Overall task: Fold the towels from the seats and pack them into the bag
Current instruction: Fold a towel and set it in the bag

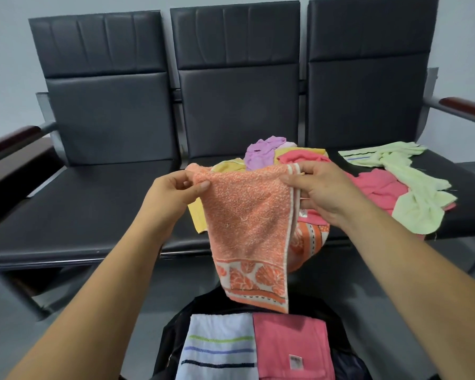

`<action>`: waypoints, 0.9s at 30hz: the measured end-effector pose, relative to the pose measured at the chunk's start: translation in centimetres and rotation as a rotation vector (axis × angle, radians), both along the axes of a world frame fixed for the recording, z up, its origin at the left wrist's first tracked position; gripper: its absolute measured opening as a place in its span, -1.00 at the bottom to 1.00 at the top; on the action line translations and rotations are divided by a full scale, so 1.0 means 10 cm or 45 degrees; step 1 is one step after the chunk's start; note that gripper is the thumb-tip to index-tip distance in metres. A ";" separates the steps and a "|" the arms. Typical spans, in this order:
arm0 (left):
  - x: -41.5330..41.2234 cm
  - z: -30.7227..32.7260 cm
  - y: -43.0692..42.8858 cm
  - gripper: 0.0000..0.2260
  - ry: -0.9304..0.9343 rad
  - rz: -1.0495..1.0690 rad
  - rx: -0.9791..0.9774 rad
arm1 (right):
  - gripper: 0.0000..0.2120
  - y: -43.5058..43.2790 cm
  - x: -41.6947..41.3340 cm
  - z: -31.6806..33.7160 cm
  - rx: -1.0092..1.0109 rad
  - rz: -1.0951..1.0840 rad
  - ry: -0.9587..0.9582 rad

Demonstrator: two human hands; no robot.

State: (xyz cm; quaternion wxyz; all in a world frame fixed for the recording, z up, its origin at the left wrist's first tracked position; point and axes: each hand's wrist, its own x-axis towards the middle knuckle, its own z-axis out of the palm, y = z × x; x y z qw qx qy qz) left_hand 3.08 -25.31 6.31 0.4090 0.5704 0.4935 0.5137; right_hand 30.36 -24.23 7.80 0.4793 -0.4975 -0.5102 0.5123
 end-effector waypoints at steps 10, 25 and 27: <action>0.08 0.00 0.01 -0.76 -0.299 0.077 -0.059 | -0.75 -0.03 0.05 0.05 -0.031 0.159 0.353; 0.09 0.03 0.01 -0.79 -0.070 0.275 0.194 | -0.82 -0.14 -0.04 -0.02 0.392 -0.096 -0.012; 0.13 0.04 -0.02 -0.81 -0.141 0.251 0.176 | -0.79 -0.16 -0.05 -0.02 0.432 -0.073 -0.004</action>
